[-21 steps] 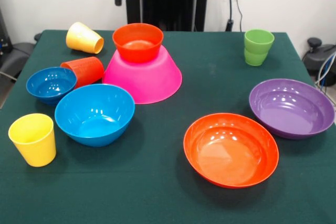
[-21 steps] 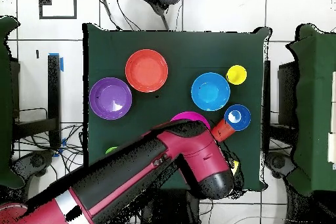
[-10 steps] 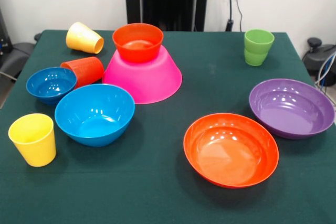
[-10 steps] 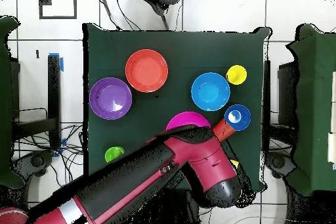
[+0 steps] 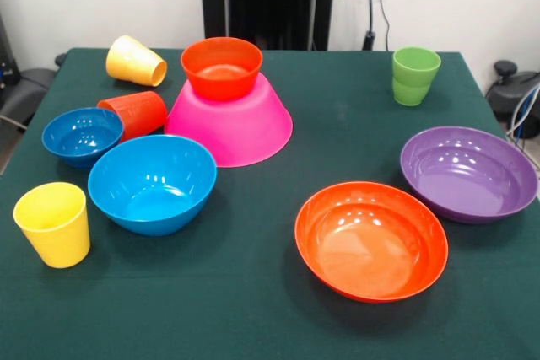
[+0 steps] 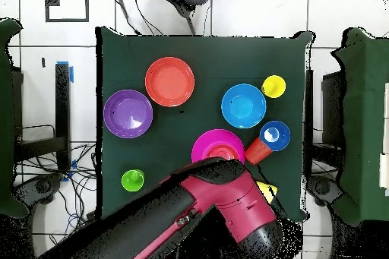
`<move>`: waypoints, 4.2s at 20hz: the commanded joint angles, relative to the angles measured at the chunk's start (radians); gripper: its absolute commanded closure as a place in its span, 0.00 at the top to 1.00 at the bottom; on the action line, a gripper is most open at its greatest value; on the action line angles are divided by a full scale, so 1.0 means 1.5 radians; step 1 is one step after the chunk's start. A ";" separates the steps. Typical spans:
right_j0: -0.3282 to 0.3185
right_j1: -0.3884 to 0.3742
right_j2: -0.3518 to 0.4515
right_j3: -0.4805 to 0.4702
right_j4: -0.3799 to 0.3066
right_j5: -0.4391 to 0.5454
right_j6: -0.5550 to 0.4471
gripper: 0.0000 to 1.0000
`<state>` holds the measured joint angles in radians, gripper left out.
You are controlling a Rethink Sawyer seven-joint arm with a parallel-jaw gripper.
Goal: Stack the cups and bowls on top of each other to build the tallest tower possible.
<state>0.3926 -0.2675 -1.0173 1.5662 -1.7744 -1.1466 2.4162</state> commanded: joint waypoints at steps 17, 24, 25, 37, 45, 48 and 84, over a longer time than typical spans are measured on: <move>0.002 0.073 0.105 -0.041 -0.006 0.099 0.026 1.00; 0.000 0.119 0.115 -0.065 0.017 0.148 0.027 1.00; 0.000 0.125 0.115 -0.070 0.018 0.153 0.030 1.00; -0.009 0.165 0.134 -0.126 0.045 0.195 0.079 1.00; -0.024 0.199 0.137 -0.156 0.060 0.205 0.077 1.00; -0.031 0.210 0.140 -0.162 0.069 0.209 0.067 1.00; -0.145 0.190 0.214 -0.172 0.301 0.242 -0.102 1.00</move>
<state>0.2244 0.0149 -0.9272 1.3440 -1.4494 -0.8999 2.4162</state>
